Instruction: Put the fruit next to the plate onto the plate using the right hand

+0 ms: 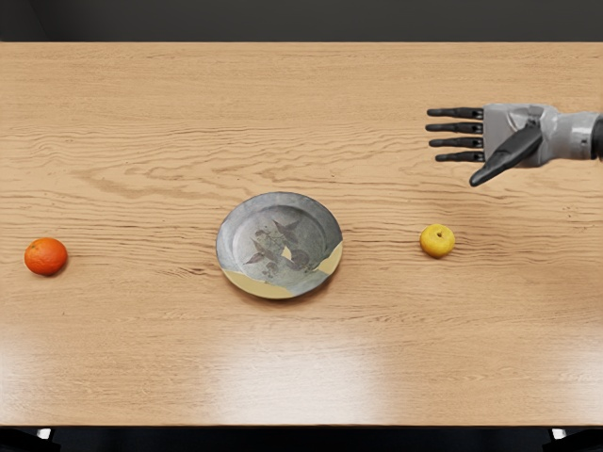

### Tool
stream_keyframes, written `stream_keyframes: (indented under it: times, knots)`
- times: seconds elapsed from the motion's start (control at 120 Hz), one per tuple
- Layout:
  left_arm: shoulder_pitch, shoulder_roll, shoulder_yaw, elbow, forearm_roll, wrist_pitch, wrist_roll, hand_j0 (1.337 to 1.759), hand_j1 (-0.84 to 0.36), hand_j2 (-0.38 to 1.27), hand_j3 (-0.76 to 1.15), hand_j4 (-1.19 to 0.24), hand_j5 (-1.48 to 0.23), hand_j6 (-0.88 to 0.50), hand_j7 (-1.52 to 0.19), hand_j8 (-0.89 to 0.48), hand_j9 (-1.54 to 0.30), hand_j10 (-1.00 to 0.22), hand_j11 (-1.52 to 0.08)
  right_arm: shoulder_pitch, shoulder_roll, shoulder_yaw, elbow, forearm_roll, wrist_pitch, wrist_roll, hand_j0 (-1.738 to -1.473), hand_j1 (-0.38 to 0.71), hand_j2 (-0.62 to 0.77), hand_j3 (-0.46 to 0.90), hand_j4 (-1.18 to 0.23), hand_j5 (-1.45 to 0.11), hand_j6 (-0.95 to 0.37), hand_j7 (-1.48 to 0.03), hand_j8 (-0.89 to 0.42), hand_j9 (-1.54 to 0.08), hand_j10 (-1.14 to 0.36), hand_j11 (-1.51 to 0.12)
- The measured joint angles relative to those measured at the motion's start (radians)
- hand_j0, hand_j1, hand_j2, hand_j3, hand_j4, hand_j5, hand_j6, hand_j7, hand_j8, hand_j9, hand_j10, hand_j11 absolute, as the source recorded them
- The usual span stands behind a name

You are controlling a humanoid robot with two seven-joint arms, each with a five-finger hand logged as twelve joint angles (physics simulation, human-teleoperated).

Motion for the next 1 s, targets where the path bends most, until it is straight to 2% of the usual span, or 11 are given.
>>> stream_keyframes:
  times: [0.125,0.175,0.342,0.45,0.583,0.667,0.817,1.0]
  knots:
    - [0.0,0.0,0.0,0.0,0.0,0.0,0.0,1.658,0.32,0.0,0.0,-0.02,-0.03,-0.02,-0.03,-0.02,-0.03,-0.02,-0.03,0.013,0.002,-0.001,0.003,-0.005,0.0,-0.001,-1.658,-0.35,0.0,0.0,0.0,0.0,0.0,0.0,0.0,0.0,0.0,0.0]
    - [0.0,0.0,0.0,0.0,0.0,0.0,0.0,1.658,0.32,0.0,0.0,-0.02,-0.03,-0.02,-0.03,-0.02,-0.03,-0.02,-0.03,0.03,0.003,-0.003,0.006,-0.032,0.0,-0.014,-1.658,-0.35,0.0,0.0,0.0,0.0,0.0,0.0,0.0,0.0,0.0,0.0]
    - [0.0,0.0,0.0,0.0,0.0,0.0,0.0,1.658,0.32,0.0,0.0,-0.02,-0.03,-0.02,-0.03,-0.02,-0.03,-0.02,-0.03,0.096,0.002,0.0,0.028,-0.355,0.0,-0.023,-1.658,-0.35,0.0,0.0,0.0,0.0,0.0,0.0,0.0,0.0,0.0,0.0]
    - [0.0,0.0,0.0,0.0,0.0,0.0,0.0,1.658,0.32,0.0,0.0,-0.02,-0.03,-0.02,-0.03,-0.02,-0.03,-0.02,-0.03,0.106,-0.004,0.0,0.138,-0.549,-0.042,0.002,-1.658,-0.35,0.0,0.0,0.0,0.0,0.0,0.0,0.0,0.0,0.0,0.0]
    - [0.0,0.0,0.0,0.0,0.0,0.0,0.0,1.658,0.32,0.0,0.0,-0.02,-0.03,-0.02,-0.03,-0.02,-0.03,-0.02,-0.03,0.072,-0.059,-0.01,0.332,-0.681,-0.252,0.022,-1.658,-0.35,0.0,0.0,0.0,0.0,0.0,0.0,0.0,0.0,0.0,0.0]
    - [0.0,0.0,0.0,0.0,0.0,0.0,0.0,1.658,0.32,0.0,0.0,-0.02,-0.03,-0.02,-0.03,-0.02,-0.03,-0.02,-0.03,0.026,-0.084,-0.014,0.422,-0.739,-0.378,0.027,-1.658,-0.35,0.0,0.0,0.0,0.0,0.0,0.0,0.0,0.0,0.0,0.0]
    - [0.0,0.0,0.0,0.0,0.0,0.0,0.0,1.658,0.32,0.0,0.0,-0.02,-0.03,-0.02,-0.03,-0.02,-0.03,-0.02,-0.03,-0.056,-0.097,-0.022,0.521,-0.83,-0.56,0.029,-1.658,-0.35,0.0,0.0,-0.01,0.0,-0.01,0.0,-0.01,0.0,-0.01,0.0]
    - [0.0,0.0,0.0,0.0,0.0,0.0,0.0,1.658,0.32,0.0,0.0,-0.02,-0.03,-0.02,-0.03,-0.02,-0.03,-0.02,-0.03,-0.112,-0.091,-0.061,0.581,-0.928,-0.699,0.029,-1.658,-0.27,-0.01,0.0,-0.07,-0.09,-0.08,-0.09,-0.07,-0.09,-0.07,-0.09]
